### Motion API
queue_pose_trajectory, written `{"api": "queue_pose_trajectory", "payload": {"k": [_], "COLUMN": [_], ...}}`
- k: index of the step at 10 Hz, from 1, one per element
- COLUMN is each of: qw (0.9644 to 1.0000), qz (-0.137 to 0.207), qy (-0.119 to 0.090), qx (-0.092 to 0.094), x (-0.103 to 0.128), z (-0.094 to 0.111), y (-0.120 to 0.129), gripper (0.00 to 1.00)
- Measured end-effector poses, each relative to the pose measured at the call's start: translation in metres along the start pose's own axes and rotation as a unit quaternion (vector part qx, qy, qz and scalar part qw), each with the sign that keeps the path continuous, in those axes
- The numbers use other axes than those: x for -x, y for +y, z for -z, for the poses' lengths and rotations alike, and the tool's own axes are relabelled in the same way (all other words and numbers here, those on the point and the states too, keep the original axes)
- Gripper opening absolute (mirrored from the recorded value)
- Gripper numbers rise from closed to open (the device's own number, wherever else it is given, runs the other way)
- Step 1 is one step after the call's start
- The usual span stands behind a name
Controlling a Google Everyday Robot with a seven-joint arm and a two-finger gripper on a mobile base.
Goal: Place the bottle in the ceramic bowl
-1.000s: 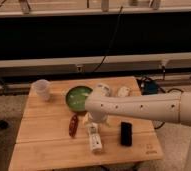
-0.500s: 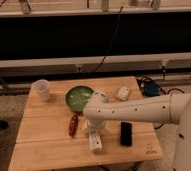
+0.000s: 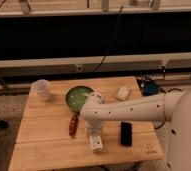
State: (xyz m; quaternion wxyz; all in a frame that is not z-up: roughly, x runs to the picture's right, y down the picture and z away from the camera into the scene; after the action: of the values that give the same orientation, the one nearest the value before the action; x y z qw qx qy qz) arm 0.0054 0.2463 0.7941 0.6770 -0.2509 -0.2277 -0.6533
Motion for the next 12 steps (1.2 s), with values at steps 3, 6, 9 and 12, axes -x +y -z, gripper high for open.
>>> {"api": "queue_pose_trajectory", "payload": {"k": [3,6,9,12], "qw": [1.0,0.9996,0.9987,0.9964], "qz": [-0.005,-0.016,-0.019,-0.015], "qy": [-0.001,0.017,0.048,0.083], "qx": [-0.001,-0.013,-0.007,0.001], "x": [0.002,-0.003,-0.022,-0.054], "z": [0.002,0.04,0.092,0.137], "y": [0.003,-0.001,-0.002,-0.009], "gripper": [0.11,0.0,0.0,0.0]}}
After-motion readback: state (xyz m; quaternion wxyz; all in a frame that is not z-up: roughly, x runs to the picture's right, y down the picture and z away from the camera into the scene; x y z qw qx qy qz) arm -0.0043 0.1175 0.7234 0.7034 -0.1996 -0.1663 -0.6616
